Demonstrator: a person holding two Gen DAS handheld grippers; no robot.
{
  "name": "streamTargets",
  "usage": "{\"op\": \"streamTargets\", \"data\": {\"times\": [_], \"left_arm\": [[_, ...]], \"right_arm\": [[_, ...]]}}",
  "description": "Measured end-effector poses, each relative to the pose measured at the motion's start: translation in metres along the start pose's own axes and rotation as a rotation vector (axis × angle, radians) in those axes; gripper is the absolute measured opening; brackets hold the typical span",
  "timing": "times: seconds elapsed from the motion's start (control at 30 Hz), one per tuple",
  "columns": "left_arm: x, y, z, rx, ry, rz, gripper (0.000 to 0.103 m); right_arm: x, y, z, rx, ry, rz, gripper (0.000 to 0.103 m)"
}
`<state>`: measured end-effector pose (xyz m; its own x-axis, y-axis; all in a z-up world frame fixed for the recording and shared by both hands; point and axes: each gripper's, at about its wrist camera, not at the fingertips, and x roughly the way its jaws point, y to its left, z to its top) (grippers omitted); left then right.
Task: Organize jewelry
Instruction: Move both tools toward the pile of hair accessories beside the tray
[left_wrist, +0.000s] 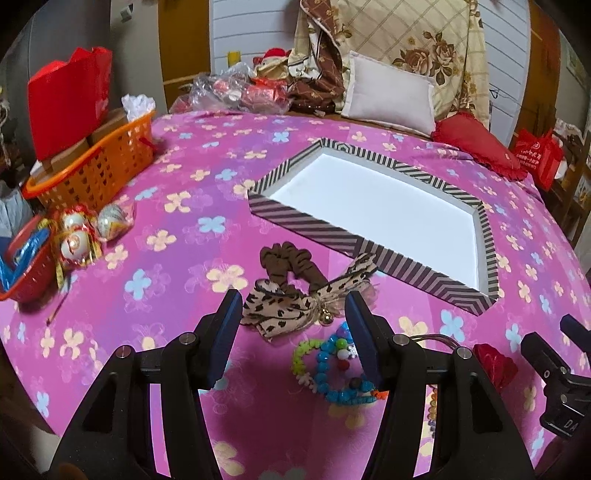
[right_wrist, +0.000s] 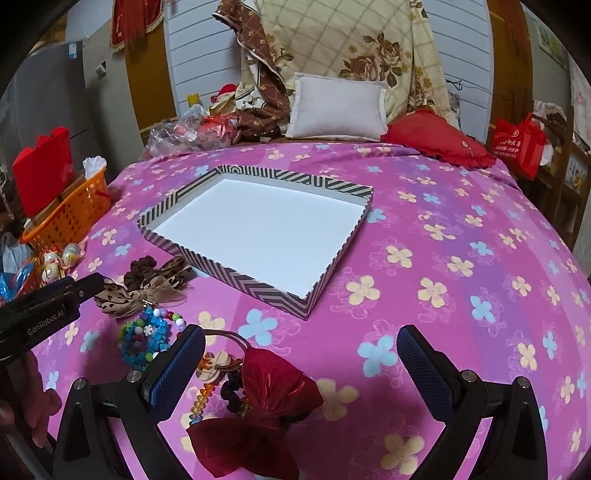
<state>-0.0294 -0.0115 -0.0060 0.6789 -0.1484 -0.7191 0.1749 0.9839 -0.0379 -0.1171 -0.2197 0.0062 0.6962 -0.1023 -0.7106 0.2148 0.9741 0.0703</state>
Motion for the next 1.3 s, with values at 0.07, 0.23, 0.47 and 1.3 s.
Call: {"op": "streamTargets", "data": {"times": [0.07, 0.23, 0.47, 1.3], "left_arm": [[0.001, 0.000, -0.001, -0.008, 0.003, -0.003, 0.058], [0.000, -0.001, -0.003, -0.003, 0.014, -0.018, 0.058], [-0.006, -0.008, -0.008, 0.015, 0.014, -0.031, 0.058], [-0.021, 0.009, -0.022, -0.017, 0.041, -0.033, 0.058]], "right_arm": [[0.000, 0.000, -0.001, -0.002, -0.002, 0.001, 0.103], [-0.006, 0.004, -0.002, -0.017, -0.021, -0.014, 0.103], [-0.008, 0.007, -0.006, 0.002, -0.007, 0.024, 0.103], [-0.016, 0.023, -0.014, -0.049, 0.010, 0.012, 0.103]]}}
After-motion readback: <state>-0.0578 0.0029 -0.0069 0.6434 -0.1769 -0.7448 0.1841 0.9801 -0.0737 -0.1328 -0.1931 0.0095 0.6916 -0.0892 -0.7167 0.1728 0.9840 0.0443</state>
